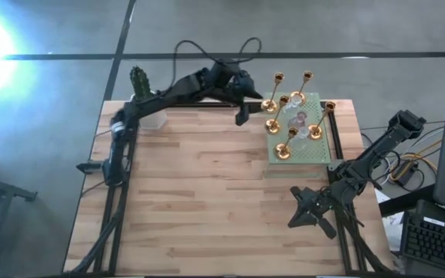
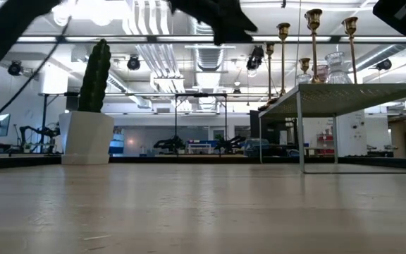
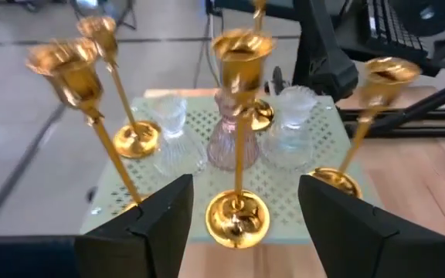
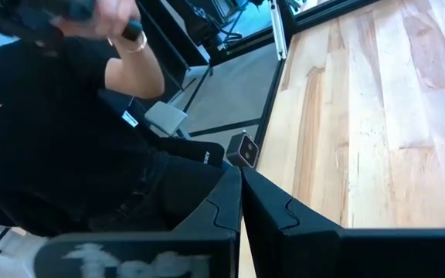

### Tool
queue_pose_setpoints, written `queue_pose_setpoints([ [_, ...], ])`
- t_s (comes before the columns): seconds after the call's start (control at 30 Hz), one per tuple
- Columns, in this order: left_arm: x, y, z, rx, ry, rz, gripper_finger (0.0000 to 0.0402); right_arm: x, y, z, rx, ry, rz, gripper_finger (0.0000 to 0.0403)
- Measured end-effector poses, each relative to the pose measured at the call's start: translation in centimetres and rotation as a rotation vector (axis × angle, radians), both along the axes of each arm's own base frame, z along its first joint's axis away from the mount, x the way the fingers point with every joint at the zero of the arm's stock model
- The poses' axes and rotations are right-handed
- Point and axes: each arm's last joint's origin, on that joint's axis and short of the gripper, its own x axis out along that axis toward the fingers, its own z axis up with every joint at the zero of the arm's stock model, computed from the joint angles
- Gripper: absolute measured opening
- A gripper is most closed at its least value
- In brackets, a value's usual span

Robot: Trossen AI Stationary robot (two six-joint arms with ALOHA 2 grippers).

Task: Pick & Place candle stick holders
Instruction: Return to Home Position

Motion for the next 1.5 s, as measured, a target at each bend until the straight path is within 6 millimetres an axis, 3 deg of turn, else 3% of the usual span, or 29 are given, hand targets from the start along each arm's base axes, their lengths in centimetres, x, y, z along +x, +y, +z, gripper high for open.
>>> queue_pose_setpoints([
  [0.13,-3.2,-3.2,1.9,0.062,-0.041,0.02,0.0239,0.0,0.0,0.0,-0.001,0.001,0.0,0.0008],
  [0.27,-7.2,-6.1,1.2,0.08,-0.127,0.015,0.0239,0.0,0.0,0.0,-0.001,0.001,0.0,0.0008],
  [0.53,-17.1,-10.6,-5.2,0.005,-0.332,0.005,0.0239,0.0,0.0,0.0,-0.004,0.0,0.001,0.0008],
  [0.73,-22.3,-12.2,-9.6,-0.051,-0.415,0.022,0.0239,0.0,0.0,0.0,-0.003,0.001,0.001,0.0008],
  [0.93,-25.0,-12.8,-14.8,-0.038,-0.34,0.035,0.0239,0.0,0.0,0.0,-0.002,0.002,0.0,0.0008],
  [1.17,-26.5,-13.2,-20.1,-0.063,-0.226,0.042,0.0239,0.0,0.0,0.0,-0.002,0.002,0.0,0.0008],
  [1.5,-27.3,-13.3,-22.8,0.051,-0.235,0.012,0.0239,0.0,0.0,0.0,-0.008,-0.002,0.002,0.0008],
])
